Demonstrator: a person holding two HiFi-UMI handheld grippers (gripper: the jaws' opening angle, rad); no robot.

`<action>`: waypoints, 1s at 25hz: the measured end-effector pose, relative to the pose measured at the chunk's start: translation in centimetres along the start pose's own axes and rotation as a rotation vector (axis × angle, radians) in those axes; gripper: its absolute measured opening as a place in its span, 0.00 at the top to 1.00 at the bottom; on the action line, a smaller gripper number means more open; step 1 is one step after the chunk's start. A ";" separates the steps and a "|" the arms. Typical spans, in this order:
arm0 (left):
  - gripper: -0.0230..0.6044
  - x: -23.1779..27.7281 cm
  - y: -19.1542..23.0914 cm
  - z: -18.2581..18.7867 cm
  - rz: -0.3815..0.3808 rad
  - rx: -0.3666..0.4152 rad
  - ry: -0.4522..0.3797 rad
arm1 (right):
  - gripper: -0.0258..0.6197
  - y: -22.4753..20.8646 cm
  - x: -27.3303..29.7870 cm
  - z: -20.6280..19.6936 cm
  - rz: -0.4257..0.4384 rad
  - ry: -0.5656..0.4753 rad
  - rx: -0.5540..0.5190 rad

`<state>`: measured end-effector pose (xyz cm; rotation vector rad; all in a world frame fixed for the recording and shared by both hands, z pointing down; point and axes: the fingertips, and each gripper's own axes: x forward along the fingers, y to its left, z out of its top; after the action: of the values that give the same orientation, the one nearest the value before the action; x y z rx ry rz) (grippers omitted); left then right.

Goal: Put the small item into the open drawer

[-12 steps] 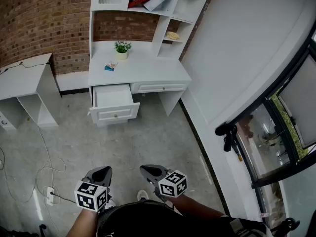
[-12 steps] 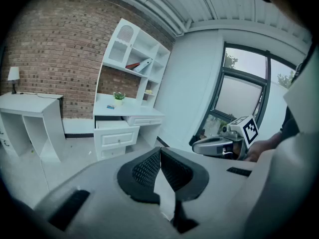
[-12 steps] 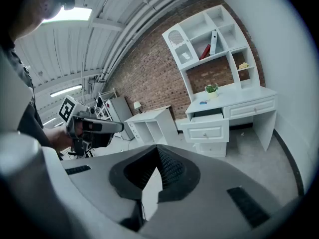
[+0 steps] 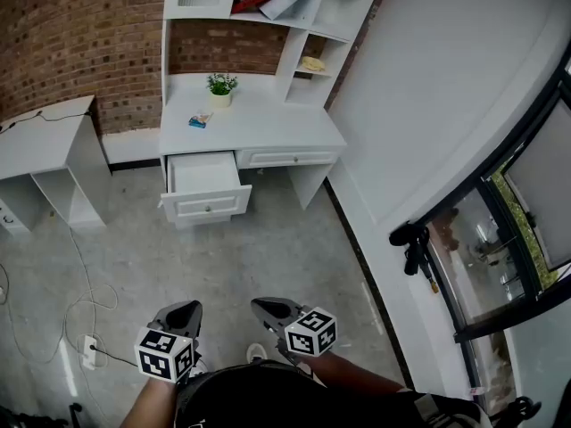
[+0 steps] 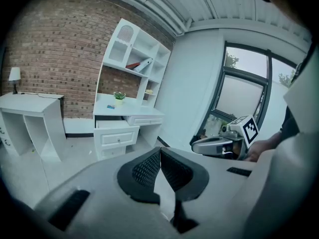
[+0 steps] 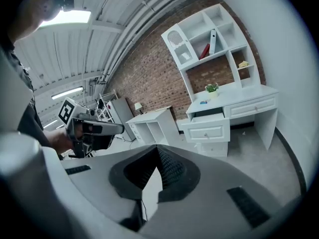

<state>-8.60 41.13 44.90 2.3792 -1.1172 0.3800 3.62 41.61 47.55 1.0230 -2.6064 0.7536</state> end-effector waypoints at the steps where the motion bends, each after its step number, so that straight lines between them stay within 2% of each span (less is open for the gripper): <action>1: 0.93 0.1 0.0 0.0 0.001 0.000 0.000 | 0.95 -0.1 0.0 0.2 0.002 -0.007 0.007; 10: 0.93 2.1 -1.6 0.3 0.013 0.006 0.000 | 0.95 -2.2 -1.7 0.7 0.014 -0.035 0.017; 20: 0.93 7.2 -5.6 1.7 0.025 0.014 -0.021 | 0.95 -7.7 -5.9 1.5 0.021 -0.055 0.029; 25: 0.93 9.1 -7.1 0.5 0.049 -0.004 0.000 | 0.95 -9.8 -7.0 1.1 0.036 -0.048 0.032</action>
<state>2.66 39.00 46.31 2.3520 -1.1764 0.3947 15.35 38.86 47.51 1.0182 -2.6682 0.7912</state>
